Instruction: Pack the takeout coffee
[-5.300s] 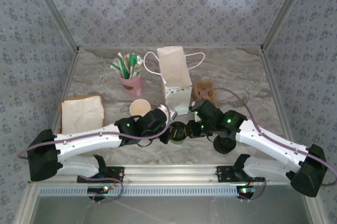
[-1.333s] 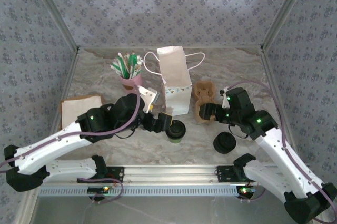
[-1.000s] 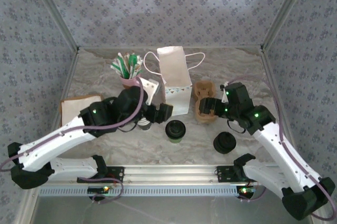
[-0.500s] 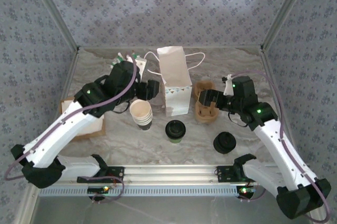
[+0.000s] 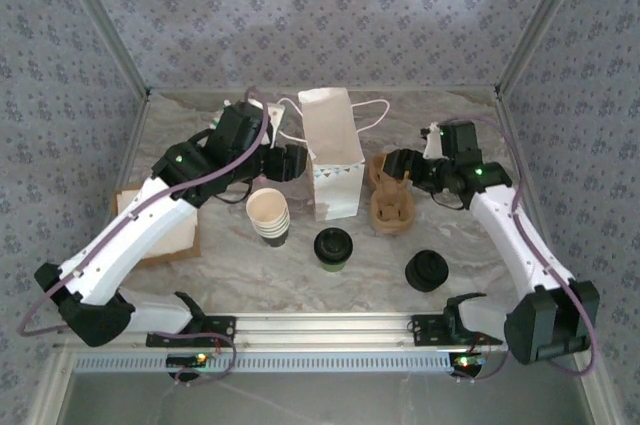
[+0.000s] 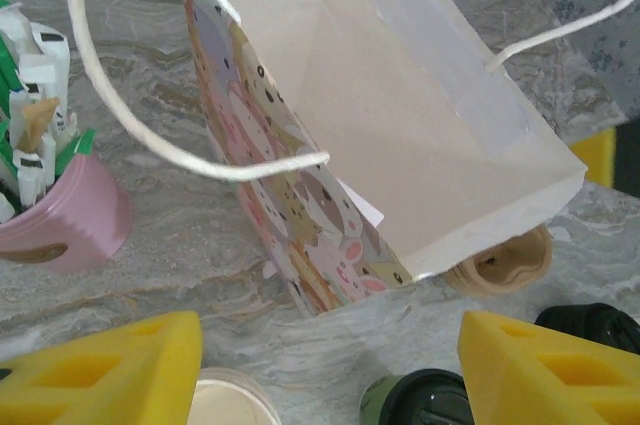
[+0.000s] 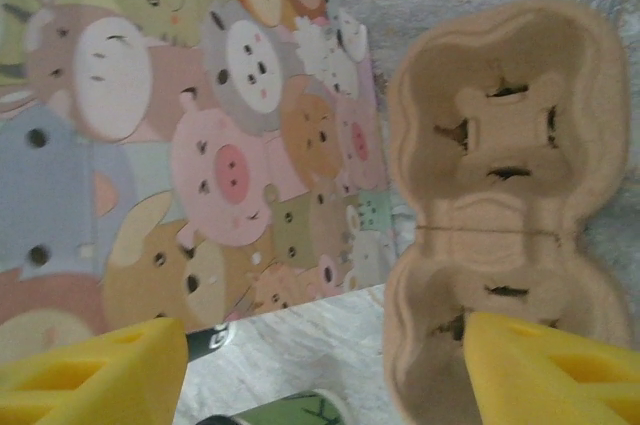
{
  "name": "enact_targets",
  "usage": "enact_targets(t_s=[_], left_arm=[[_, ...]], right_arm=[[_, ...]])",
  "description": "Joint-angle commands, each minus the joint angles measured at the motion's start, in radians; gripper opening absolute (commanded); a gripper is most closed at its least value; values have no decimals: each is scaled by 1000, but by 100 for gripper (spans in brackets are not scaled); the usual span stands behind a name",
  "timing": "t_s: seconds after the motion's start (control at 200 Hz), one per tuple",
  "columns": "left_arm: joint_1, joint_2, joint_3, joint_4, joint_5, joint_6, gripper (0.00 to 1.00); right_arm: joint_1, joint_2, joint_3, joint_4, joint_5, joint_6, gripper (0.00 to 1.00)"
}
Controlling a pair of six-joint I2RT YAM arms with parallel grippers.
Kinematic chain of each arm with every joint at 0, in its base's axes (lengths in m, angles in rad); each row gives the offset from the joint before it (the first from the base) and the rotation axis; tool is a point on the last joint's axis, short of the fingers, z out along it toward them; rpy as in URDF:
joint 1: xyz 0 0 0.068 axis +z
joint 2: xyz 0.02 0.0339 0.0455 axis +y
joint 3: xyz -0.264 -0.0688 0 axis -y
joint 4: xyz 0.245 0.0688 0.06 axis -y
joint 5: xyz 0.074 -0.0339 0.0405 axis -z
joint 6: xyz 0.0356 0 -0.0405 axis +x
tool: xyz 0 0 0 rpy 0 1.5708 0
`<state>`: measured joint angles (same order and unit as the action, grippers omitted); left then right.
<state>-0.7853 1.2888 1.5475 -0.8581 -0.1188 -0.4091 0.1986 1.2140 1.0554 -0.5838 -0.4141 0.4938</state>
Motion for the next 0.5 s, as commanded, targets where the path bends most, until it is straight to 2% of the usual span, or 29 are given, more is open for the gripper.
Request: enact_targets(t_s=[0.0, 0.24, 0.495], left_arm=[[3, -75, -47, 35, 22, -12, 68], [4, -211, -195, 86, 23, -40, 68], [4, -284, -288, 114, 26, -59, 68]], right_arm=[[8, 67, 83, -116, 123, -75, 72], [69, 212, 187, -225, 323, -149, 69], [143, 367, 278, -313, 456, -187, 64]])
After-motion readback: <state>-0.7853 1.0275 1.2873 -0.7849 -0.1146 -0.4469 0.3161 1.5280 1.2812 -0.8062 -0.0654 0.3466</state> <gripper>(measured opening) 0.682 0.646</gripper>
